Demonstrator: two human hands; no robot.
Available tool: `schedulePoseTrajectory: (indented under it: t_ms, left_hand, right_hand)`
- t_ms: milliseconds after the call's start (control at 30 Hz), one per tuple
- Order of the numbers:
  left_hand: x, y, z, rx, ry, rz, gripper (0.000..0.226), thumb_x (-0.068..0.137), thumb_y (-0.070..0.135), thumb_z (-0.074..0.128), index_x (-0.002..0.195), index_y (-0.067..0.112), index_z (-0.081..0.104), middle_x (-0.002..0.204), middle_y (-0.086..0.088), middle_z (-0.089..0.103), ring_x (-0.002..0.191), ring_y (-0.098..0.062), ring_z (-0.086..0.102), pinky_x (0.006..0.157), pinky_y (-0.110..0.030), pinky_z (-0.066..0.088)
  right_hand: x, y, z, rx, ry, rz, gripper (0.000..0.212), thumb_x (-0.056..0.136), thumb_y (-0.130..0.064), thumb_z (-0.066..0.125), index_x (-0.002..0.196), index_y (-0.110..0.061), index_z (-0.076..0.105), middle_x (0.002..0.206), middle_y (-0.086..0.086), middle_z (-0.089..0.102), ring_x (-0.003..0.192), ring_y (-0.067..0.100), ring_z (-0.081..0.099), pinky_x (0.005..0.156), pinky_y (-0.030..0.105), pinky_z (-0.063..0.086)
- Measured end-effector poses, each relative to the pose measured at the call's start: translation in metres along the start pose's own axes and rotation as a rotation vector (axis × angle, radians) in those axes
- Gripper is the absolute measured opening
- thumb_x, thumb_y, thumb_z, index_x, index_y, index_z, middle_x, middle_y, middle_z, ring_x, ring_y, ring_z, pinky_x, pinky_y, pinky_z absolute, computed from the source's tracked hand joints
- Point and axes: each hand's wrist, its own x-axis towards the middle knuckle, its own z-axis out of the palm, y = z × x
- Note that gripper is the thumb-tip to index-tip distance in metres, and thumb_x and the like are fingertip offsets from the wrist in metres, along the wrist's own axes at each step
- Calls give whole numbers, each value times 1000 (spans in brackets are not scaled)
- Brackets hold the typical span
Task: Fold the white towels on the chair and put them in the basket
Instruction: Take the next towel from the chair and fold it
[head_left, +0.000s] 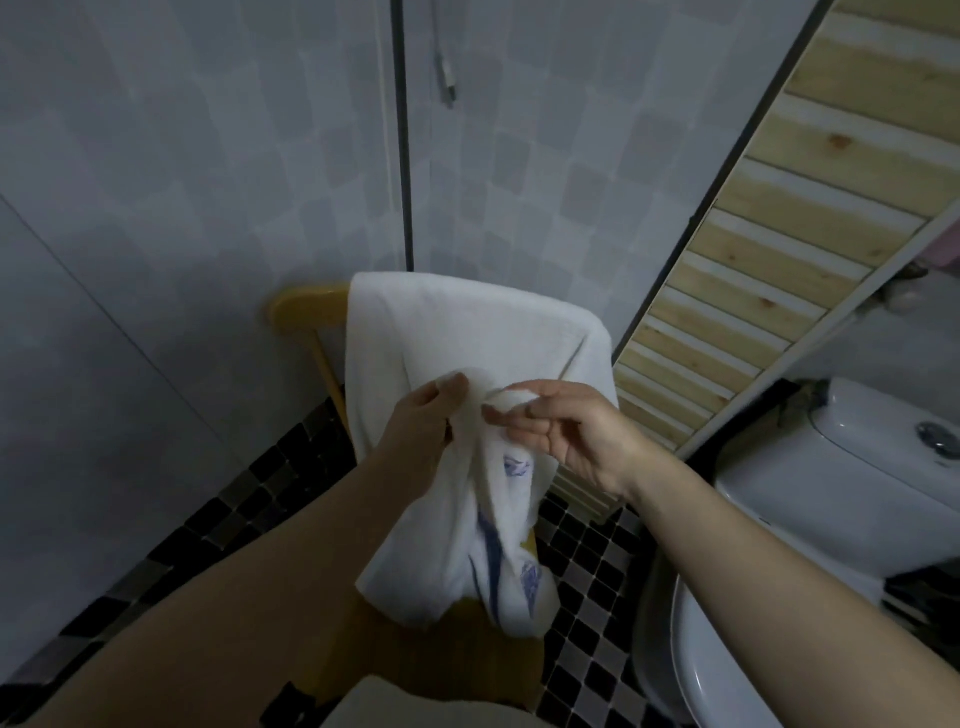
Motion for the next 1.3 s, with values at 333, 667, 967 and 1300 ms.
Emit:
schedulePoseTrajectory:
  t_ms: [333,667,967,1300]
  left_hand:
    - [-20,-12,15,205,-29,78,24,97,21,47,103,12,69,93,-5,69,86,-15,62,79,-24,51]
    - [-29,-16,9,144,-11,80,25,97,22,45,92,29,69,90,4,71,87,-12,65,80,-26,52]
    - [-44,-24,14,110,-93,37,22,95,24,49,102,13,67,84,3,74,77,-4,69,64,-14,53]
    - [-43,-20,-9,343,65,-41,23,100,16,37,107,13,59,97,0,61,94,-16,57,80,-23,45]
  right_hand:
    - [12,15,5,-962,247,-340,7,86,-15,64,85,-15,72,72,-9,56,71,-2,52,68,14,39]
    - [22,26,14,-958,315,-375,22,85,-22,65,66,-28,55,59,-13,49,55,-4,48,56,11,34]
    - [25,32,14,-971,401,-448,27,82,-20,68,64,-29,51,88,-6,55,72,-1,47,63,4,35]
    - [23,45,13,-782,57,-171,14,95,-18,52,82,-19,57,72,-9,56,55,-10,49,55,4,37]
